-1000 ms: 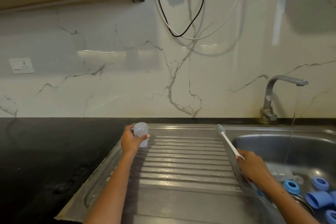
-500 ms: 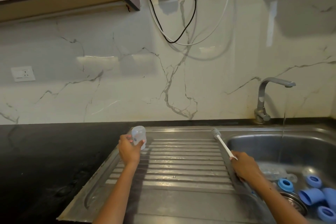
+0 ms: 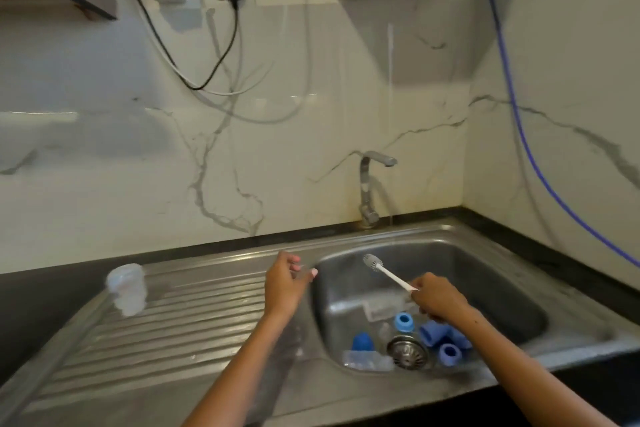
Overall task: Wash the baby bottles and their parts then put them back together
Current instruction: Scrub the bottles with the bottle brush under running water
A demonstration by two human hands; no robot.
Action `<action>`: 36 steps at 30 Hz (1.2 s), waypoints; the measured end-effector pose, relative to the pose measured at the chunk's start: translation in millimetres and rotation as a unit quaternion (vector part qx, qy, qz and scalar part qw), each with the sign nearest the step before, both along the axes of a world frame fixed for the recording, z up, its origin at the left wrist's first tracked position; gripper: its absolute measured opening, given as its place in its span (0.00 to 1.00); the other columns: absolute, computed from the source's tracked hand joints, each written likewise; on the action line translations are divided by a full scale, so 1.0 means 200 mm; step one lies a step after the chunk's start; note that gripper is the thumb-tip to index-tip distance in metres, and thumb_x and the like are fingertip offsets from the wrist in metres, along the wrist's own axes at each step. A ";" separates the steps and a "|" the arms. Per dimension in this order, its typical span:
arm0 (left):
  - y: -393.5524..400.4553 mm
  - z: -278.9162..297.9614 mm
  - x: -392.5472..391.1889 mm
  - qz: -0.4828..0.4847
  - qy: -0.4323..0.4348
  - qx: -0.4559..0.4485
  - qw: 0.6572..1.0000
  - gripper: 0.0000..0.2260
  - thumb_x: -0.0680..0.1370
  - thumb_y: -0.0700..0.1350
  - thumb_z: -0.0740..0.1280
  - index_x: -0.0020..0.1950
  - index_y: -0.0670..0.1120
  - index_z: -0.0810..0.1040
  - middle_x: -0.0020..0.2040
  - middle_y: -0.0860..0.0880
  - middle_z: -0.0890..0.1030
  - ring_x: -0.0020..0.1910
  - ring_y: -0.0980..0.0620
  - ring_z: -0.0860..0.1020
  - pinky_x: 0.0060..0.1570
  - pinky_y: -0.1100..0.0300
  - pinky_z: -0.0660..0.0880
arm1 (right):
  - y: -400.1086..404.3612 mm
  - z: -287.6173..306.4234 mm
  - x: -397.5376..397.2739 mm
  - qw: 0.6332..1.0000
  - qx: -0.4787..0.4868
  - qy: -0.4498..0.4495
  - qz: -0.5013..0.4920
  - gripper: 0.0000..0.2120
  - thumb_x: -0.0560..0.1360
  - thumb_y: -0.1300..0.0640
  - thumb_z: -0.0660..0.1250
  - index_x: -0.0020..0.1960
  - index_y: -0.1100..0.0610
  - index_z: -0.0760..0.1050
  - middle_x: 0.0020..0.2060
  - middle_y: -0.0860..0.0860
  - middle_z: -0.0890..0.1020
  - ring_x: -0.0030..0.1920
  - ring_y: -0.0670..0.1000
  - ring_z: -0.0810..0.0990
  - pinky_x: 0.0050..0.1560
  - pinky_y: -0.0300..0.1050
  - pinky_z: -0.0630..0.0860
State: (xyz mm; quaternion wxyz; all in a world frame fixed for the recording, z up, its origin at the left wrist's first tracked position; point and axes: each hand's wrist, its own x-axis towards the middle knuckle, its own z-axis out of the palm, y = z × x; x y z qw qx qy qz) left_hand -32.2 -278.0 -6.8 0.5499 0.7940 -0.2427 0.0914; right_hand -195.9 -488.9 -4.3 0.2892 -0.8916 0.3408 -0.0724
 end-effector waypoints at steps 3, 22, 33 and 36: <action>-0.27 -0.04 -0.07 -0.060 0.016 0.050 0.997 0.12 0.70 0.41 0.76 0.48 0.44 0.75 0.42 0.48 0.77 0.41 0.52 0.76 0.42 0.63 0.72 | -0.23 -0.02 -0.15 0.999 -0.011 0.018 -0.033 0.06 0.77 0.56 0.61 0.41 0.52 0.74 0.34 0.50 0.77 0.34 0.51 0.77 0.36 0.42 0.74; -0.74 -0.33 -0.16 -0.356 -0.096 0.681 0.633 0.21 0.64 0.49 0.80 0.49 0.38 0.81 0.43 0.42 0.82 0.39 0.48 0.75 0.42 0.59 0.71 | -0.58 -0.14 -0.16 0.998 -0.011 0.065 0.022 0.08 0.77 0.52 0.64 0.48 0.54 0.80 0.32 0.52 0.80 0.30 0.50 0.77 0.35 0.42 0.75; -0.78 -0.19 -0.12 -0.285 -0.020 0.591 0.755 0.24 0.68 0.52 0.77 0.57 0.41 0.79 0.53 0.44 0.81 0.51 0.46 0.78 0.48 0.58 0.73 | -0.57 -0.13 -0.18 0.997 -0.005 0.066 0.030 0.07 0.78 0.54 0.63 0.49 0.54 0.79 0.32 0.51 0.78 0.28 0.48 0.73 0.34 0.40 0.72; -0.76 -0.10 -0.11 -0.236 0.124 0.478 0.837 0.23 0.71 0.49 0.75 0.59 0.38 0.77 0.54 0.41 0.80 0.52 0.44 0.80 0.47 0.55 0.78 | -0.57 -0.13 -0.19 0.998 -0.003 0.061 0.029 0.07 0.78 0.54 0.62 0.51 0.54 0.78 0.32 0.50 0.77 0.28 0.48 0.73 0.32 0.39 0.71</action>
